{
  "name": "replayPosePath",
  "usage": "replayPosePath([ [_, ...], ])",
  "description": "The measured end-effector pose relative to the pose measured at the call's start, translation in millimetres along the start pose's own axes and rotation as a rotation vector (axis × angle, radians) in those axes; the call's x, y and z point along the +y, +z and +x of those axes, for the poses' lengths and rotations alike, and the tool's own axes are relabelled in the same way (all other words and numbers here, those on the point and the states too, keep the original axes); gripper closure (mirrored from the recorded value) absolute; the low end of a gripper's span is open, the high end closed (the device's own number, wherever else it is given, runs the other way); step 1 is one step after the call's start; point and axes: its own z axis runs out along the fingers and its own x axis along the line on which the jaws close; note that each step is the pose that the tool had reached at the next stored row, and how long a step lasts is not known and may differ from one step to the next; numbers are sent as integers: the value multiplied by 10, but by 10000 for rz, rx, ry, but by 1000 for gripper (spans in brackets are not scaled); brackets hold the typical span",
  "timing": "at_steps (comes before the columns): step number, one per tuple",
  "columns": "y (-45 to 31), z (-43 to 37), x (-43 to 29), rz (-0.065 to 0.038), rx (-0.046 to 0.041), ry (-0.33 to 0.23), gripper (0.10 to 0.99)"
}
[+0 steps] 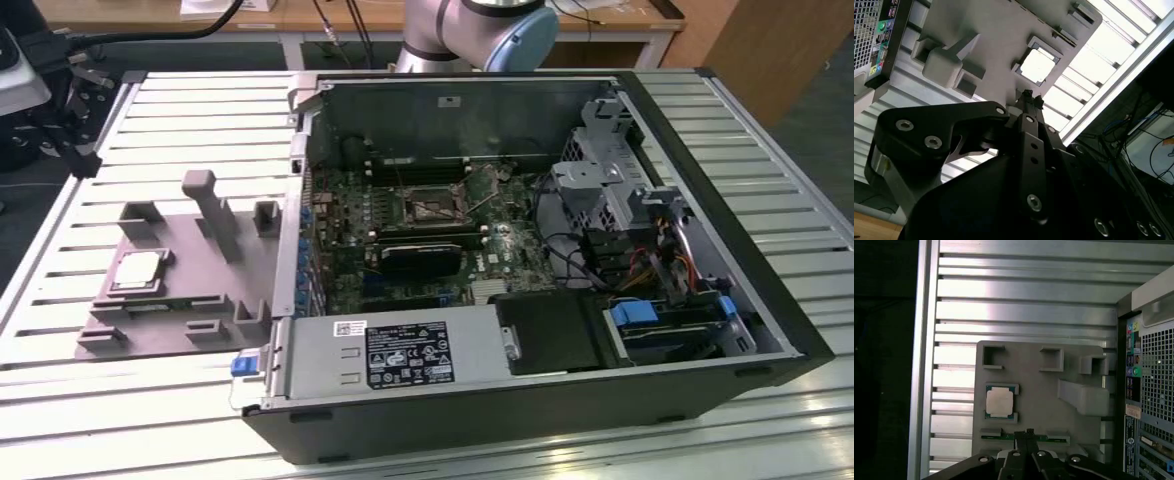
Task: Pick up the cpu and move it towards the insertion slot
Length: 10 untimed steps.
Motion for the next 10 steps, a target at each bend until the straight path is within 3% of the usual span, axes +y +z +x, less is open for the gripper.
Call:
replayPosePath([
  [10, 145, 12, -11, 0, 0, 1, 984],
])
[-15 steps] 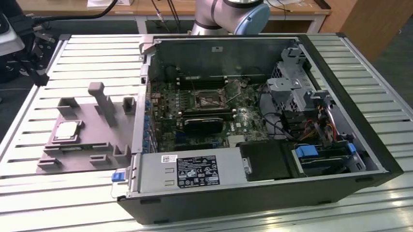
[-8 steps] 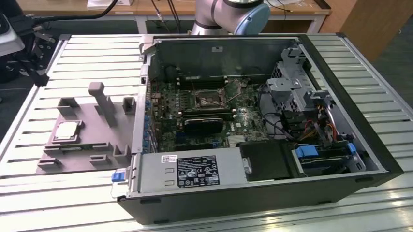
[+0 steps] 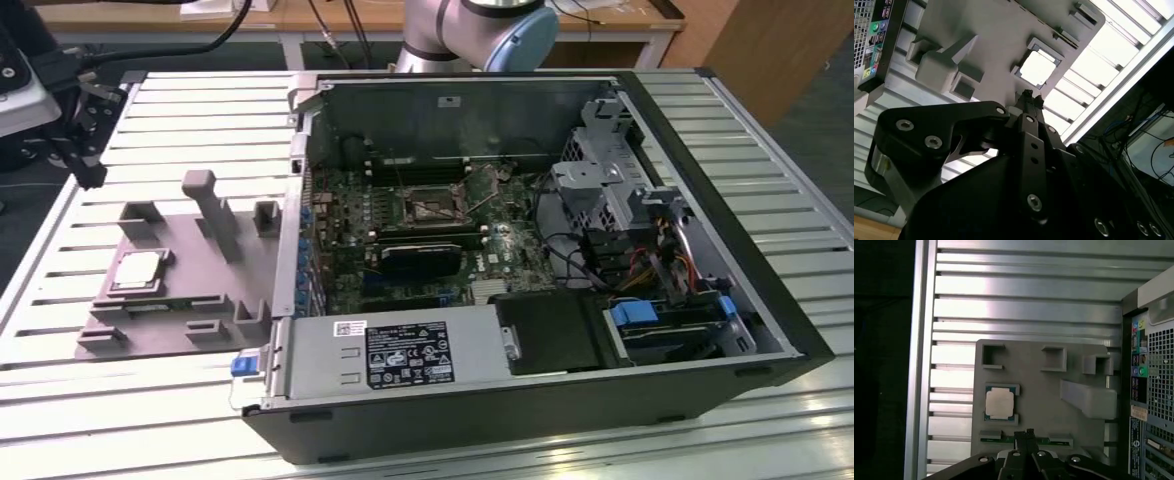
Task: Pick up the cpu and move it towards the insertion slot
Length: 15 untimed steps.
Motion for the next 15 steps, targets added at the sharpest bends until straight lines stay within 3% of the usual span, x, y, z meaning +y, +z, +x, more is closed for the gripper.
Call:
replayPosePath([
  [15, 273, 56, -18, 0, -30, -1, 984],
])
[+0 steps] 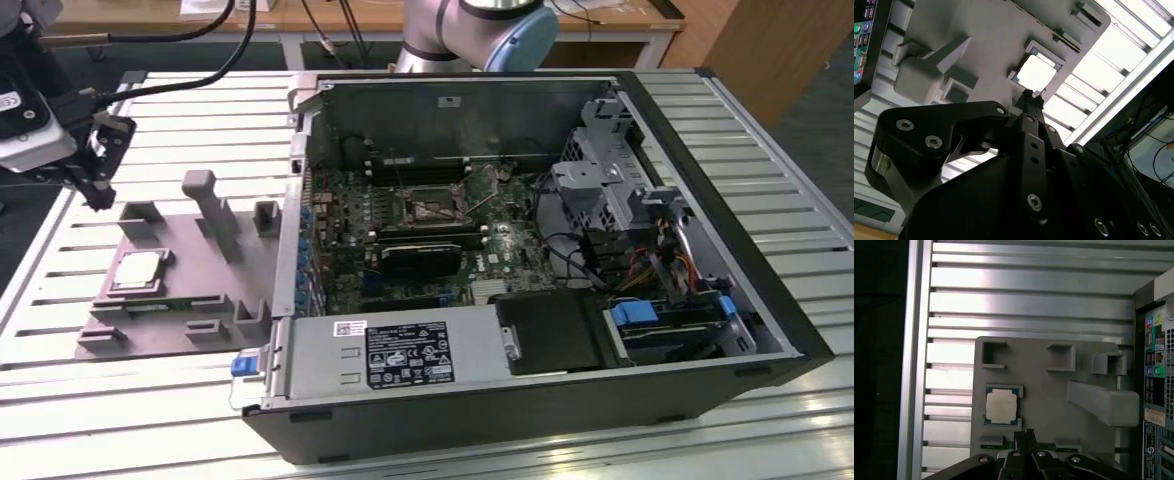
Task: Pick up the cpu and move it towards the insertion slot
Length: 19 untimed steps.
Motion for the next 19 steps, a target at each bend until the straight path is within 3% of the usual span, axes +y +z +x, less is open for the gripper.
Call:
replayPosePath([
  [19, 344, 95, -19, 2, -5, -1, 984],
])
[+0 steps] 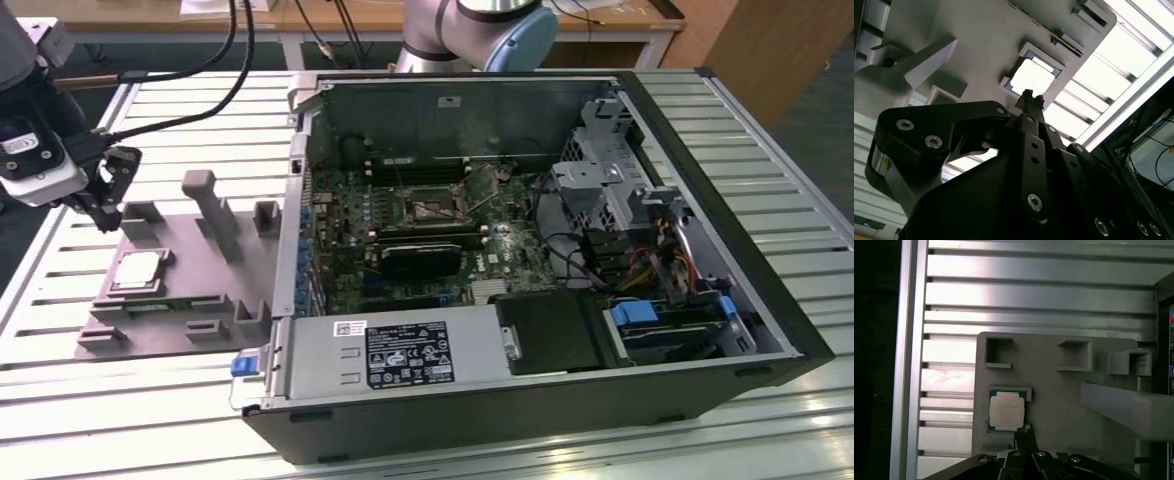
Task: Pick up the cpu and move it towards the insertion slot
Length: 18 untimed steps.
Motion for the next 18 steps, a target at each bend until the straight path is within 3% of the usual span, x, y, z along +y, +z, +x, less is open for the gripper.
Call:
replayPosePath([
  [11, 199, 103, -6, -1, -21, -9, 984],
  [18, 311, 148, -9, 2, -117, -12, 984],
])
